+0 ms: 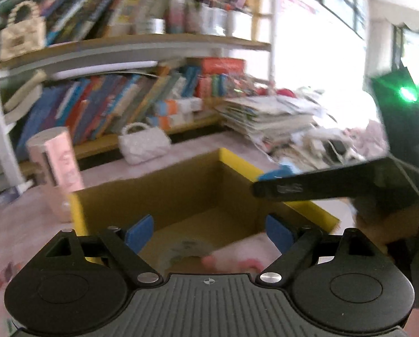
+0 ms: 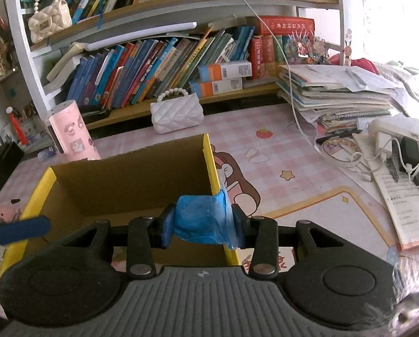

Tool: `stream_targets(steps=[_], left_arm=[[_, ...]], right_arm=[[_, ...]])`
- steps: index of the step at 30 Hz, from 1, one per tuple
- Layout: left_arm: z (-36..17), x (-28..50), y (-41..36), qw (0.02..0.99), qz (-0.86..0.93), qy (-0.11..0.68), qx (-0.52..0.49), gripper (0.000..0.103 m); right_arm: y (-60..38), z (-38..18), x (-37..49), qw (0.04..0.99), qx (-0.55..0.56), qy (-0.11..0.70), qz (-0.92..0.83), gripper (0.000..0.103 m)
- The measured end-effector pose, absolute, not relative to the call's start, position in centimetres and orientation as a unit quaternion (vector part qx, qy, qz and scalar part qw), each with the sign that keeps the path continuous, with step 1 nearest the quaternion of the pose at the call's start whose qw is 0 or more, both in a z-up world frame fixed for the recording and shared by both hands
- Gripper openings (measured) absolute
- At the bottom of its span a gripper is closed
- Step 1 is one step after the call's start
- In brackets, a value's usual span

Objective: Organize objects
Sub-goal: 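Drop the plush pig into the yellow box while the right tool releases the blue block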

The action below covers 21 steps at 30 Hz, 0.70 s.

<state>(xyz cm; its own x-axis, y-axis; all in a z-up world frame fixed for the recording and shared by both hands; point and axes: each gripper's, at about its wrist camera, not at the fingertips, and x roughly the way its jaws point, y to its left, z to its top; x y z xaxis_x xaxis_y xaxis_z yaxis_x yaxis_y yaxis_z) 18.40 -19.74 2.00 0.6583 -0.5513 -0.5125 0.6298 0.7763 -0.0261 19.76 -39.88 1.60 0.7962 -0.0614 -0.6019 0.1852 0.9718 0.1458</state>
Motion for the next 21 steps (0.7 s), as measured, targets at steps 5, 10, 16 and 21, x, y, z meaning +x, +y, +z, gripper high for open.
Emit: stream_targets(steps=[5,10,16,21], left_arm=[[2.0,19.4,-18.2,0.919,-0.284,0.267,0.065,0.090],[2.2,19.6,-17.2,0.921,-0.276,0.268,0.060,0.090],[2.6,18.8,-16.1,0.924,-0.273,0.260,0.062,0.090],[2.8,18.1,-15.0,0.926,-0.267,0.259,0.058,0.090]], right_arm=[[-38.6,2.6,19.0,0.956,0.062,0.282,-0.058,0.038],[-37.5,0.4,20.3,0.933,0.051,0.355,-0.026,0.038],[-36.3,0.0,20.5,0.931,0.002,0.365,-0.032,0.038],[-36.6,0.5,19.7,0.935,0.034,0.349,-0.048,0.045]])
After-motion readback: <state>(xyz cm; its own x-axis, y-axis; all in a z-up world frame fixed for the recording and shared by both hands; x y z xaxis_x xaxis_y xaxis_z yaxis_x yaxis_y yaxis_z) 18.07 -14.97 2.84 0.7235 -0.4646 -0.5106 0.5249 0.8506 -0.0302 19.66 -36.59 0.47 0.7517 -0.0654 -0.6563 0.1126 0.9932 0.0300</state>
